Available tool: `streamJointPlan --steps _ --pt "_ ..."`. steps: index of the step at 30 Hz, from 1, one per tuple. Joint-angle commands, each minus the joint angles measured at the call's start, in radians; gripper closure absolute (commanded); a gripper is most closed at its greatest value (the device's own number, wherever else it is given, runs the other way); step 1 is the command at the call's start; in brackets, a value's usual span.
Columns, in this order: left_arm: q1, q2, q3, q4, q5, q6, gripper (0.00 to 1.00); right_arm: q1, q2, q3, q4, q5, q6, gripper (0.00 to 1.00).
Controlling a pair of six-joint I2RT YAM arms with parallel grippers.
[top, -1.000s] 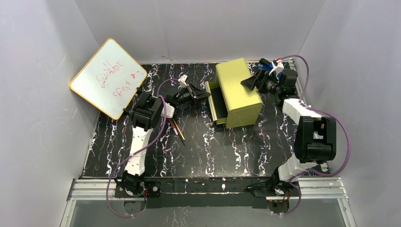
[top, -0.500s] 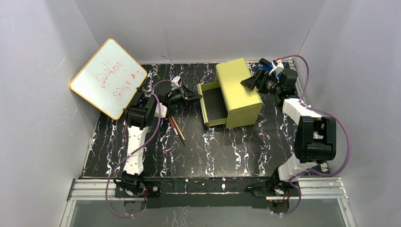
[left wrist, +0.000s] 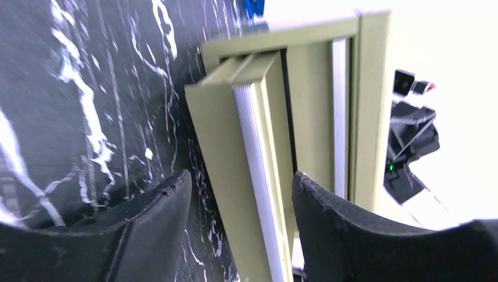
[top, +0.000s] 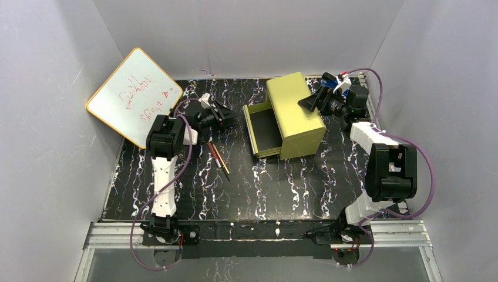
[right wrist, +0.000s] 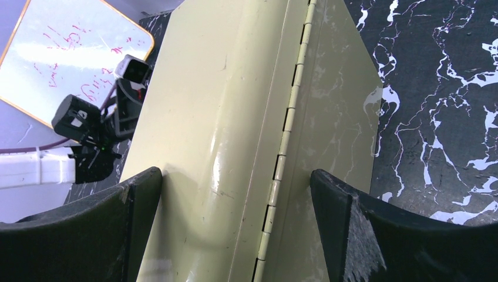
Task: Organize the makeup
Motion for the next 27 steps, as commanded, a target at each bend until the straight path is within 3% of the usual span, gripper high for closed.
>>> streamJointPlan --steps 1,4,6,9,11,13,17,22,27 --pt "0.04 -0.132 0.005 -0.083 -0.018 0.105 0.37 0.005 0.074 -0.059 -0.248 0.031 -0.116 0.0" --pt "0.051 -0.215 0.018 -0.259 -0.025 0.237 0.35 0.006 0.075 -0.057 -0.247 0.029 -0.117 0.0" --pt "0.052 -0.291 0.051 -0.523 -0.067 0.436 0.35 0.005 0.077 -0.058 -0.244 0.028 -0.116 0.0" --pt "0.031 -0.399 0.161 -1.115 -0.27 0.803 0.34 0.006 0.083 -0.06 -0.235 0.026 -0.115 0.0" --pt "0.009 -0.443 0.232 -1.38 -0.416 0.965 0.35 0.005 0.087 -0.061 -0.227 0.022 -0.111 0.0" --pt "0.0 -0.47 0.265 -1.531 -0.502 1.045 0.36 0.006 0.093 -0.061 -0.22 0.018 -0.107 0.0" --pt "-0.001 -0.543 0.24 -1.686 -0.656 1.112 0.4 0.005 0.091 -0.061 -0.216 0.016 -0.105 0.0" --pt "-0.003 -0.64 0.1 -1.724 -0.759 1.128 0.37 0.005 0.087 -0.069 -0.209 0.014 -0.103 0.0" --pt "-0.005 -0.747 -0.07 -1.747 -0.832 1.132 0.5 0.005 0.084 -0.072 -0.207 0.014 -0.101 0.0"
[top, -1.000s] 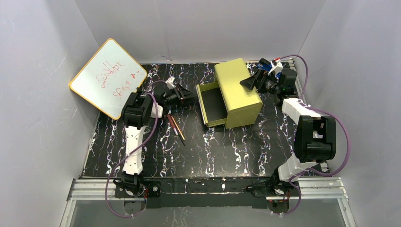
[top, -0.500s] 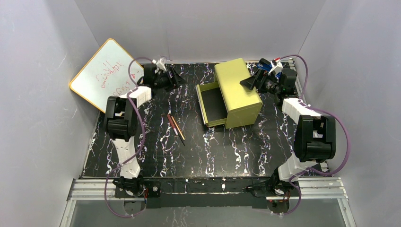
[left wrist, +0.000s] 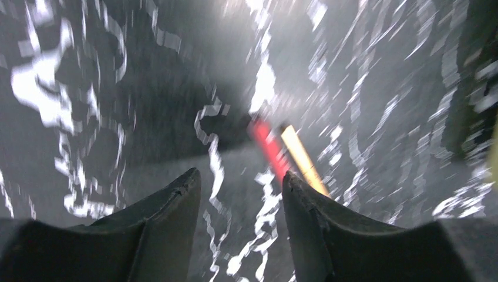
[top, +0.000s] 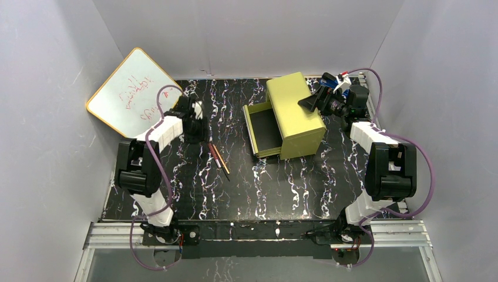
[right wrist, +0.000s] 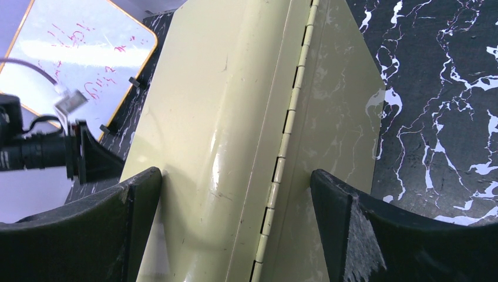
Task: Organize the makeup
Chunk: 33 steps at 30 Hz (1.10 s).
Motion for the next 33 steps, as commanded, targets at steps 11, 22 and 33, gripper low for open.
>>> streamJointPlan --steps 11,22,33 --pt "-0.009 -0.221 -0.28 -0.054 -0.101 -0.026 0.53 0.007 0.075 -0.075 -0.221 0.027 -0.099 0.0" --pt "-0.097 -0.216 -0.26 0.053 -0.041 -0.147 0.52 0.007 0.072 -0.077 -0.224 0.03 -0.104 0.0" --pt "-0.135 -0.121 -0.226 0.089 -0.069 -0.159 0.53 0.007 0.068 -0.079 -0.229 0.037 -0.11 0.0"
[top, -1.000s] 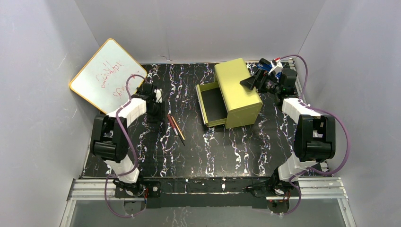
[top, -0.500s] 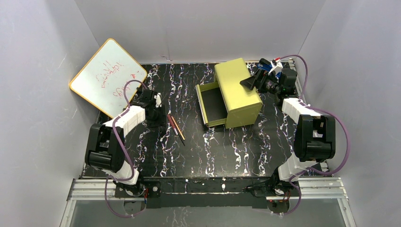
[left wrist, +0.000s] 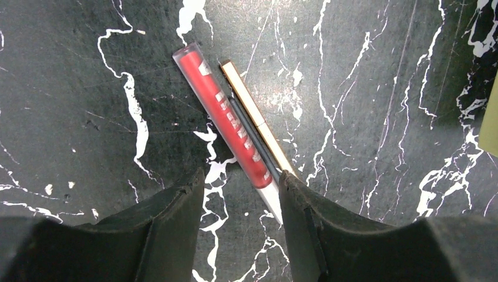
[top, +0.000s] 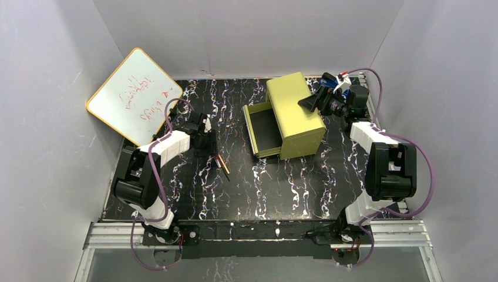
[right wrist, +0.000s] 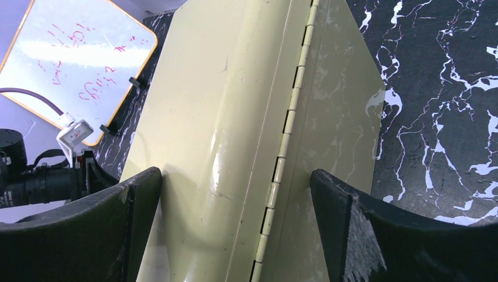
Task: Organize the makeup
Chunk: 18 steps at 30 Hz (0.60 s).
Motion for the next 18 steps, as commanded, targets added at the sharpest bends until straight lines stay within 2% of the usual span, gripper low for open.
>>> streamJointPlan --steps 1,11,13,18 --pt "-0.006 0.026 0.035 0.007 -0.018 -0.007 0.53 0.008 0.07 -0.077 -0.23 0.038 -0.111 0.0" --pt "-0.007 0.099 0.057 -0.014 -0.071 0.027 0.53 0.006 0.081 -0.078 -0.228 0.041 -0.113 0.0" --pt "-0.007 0.111 0.067 -0.031 -0.079 0.04 0.56 0.007 0.081 -0.077 -0.228 0.043 -0.113 0.0" --pt "-0.006 0.146 0.104 -0.09 -0.17 0.086 0.58 0.007 0.085 -0.076 -0.228 0.044 -0.114 0.0"
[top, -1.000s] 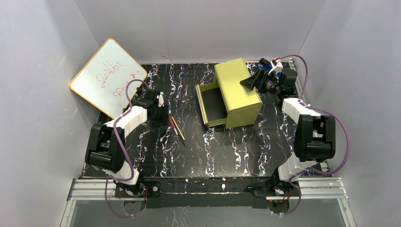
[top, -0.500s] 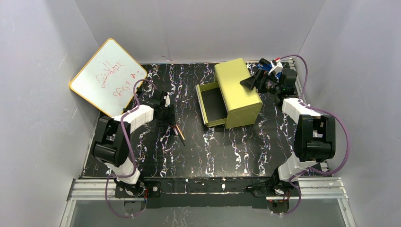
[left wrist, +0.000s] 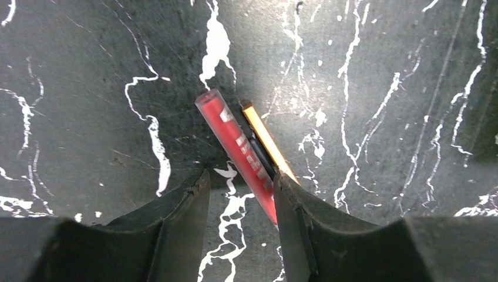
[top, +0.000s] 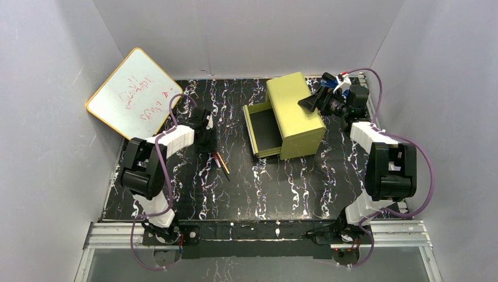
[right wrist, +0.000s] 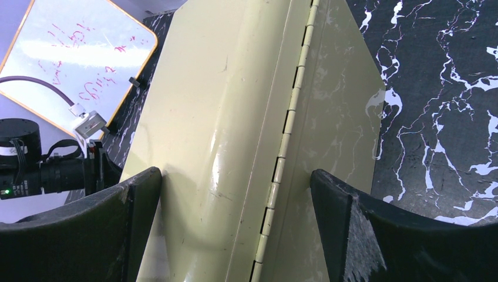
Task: Organize the makeup
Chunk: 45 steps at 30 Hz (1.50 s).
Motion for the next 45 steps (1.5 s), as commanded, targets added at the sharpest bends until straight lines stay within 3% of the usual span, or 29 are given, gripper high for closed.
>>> streamJointPlan --steps 1,12,16,26,45 --pt "-0.001 0.049 0.035 -0.099 -0.101 0.061 0.58 0.008 0.084 -0.074 -0.229 0.044 -0.115 0.0" --pt "-0.011 0.101 0.075 -0.154 -0.163 0.1 0.59 0.007 0.083 -0.075 -0.231 0.046 -0.114 0.0" --pt "-0.012 0.113 0.087 -0.183 -0.178 0.116 0.75 0.007 0.084 -0.072 -0.231 0.045 -0.113 0.0" --pt "-0.016 0.165 0.089 -0.198 -0.162 0.13 1.0 0.008 0.082 -0.072 -0.231 0.043 -0.113 0.0" --pt "-0.017 0.102 0.38 -0.341 -0.164 0.169 1.0 0.008 0.078 -0.072 -0.233 0.041 -0.113 0.0"
